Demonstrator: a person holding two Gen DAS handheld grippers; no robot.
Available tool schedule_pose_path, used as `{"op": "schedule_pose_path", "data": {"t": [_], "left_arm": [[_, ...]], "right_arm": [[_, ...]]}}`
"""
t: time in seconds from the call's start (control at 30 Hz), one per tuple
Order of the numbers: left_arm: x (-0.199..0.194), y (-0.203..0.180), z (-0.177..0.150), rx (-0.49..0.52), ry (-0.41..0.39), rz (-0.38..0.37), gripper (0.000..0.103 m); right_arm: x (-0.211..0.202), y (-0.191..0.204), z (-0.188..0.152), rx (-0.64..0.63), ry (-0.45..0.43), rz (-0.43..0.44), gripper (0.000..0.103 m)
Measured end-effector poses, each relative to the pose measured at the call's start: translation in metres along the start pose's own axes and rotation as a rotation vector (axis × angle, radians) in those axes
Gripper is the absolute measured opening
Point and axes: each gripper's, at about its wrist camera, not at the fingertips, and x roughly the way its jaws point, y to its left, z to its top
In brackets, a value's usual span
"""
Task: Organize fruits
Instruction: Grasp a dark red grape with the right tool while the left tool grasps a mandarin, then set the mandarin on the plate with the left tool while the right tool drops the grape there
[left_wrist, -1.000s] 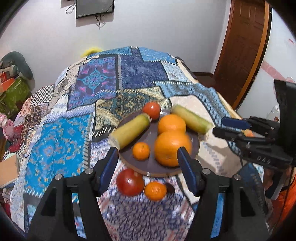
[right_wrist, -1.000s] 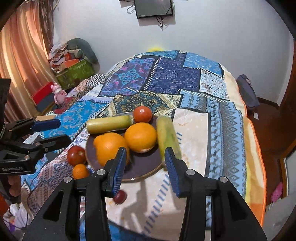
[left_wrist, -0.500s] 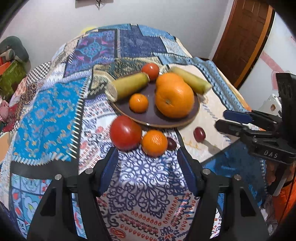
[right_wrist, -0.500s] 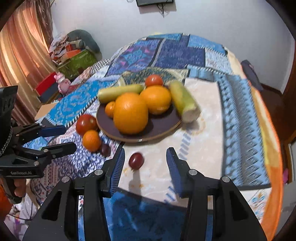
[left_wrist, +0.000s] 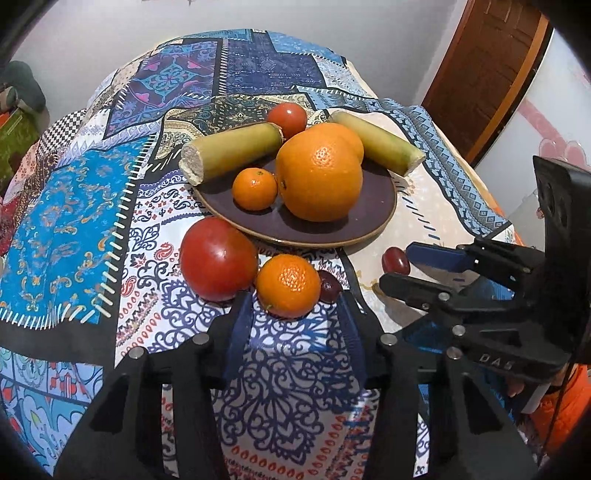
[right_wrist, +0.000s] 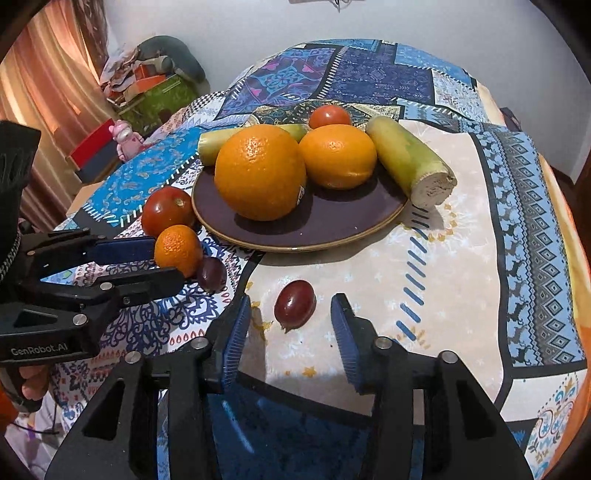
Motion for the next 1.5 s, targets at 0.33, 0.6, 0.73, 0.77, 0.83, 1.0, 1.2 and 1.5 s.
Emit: {"op": "schedule_pose_path", "data": {"t": [0.33,0.6,0.73,0.77,0.83,1.0,1.2,1.5], "left_arm": [[0.011,-0.002,0.005,-0.021,-0.003,0.053,0.037],[0.005,-0.002,0.003,-0.028,-0.025,0.050,0.036],[-0.010,-0.003,0.005,-0.029,-0.061,0.034,0.036],[-0.016,-0.004,0.007,-0.027,-0.077,0.032,0.036],[-0.024,-0.004,0.010,-0.024,-0.099,0.031,0.036],[-0.037,-0.003,0.026,-0.022,-0.151,0.035,0.036],[-0.029,0.003,0.041,-0.032,-0.156,0.051,0.036],[-0.001,0.013,0.047,-0.053,-0.098,0.044,0.036]], "right_arm": [[0.001,0.001,-0.002,-0.018,-0.015,-0.019,0.019],[-0.007,0.003,-0.001,-0.022,-0.041,-0.018,0.018],[-0.015,0.001,0.002,-0.017,-0.065,-0.018,0.018],[-0.016,0.002,0.004,-0.016,-0.070,-0.018,0.018],[-0.020,0.001,0.008,-0.012,-0.087,-0.019,0.018],[-0.025,-0.002,0.021,-0.002,-0.126,-0.032,0.018],[-0.016,-0.009,0.035,0.012,-0.135,-0.060,0.018],[0.007,-0.020,0.042,0.039,-0.079,-0.070,0.019]]}}
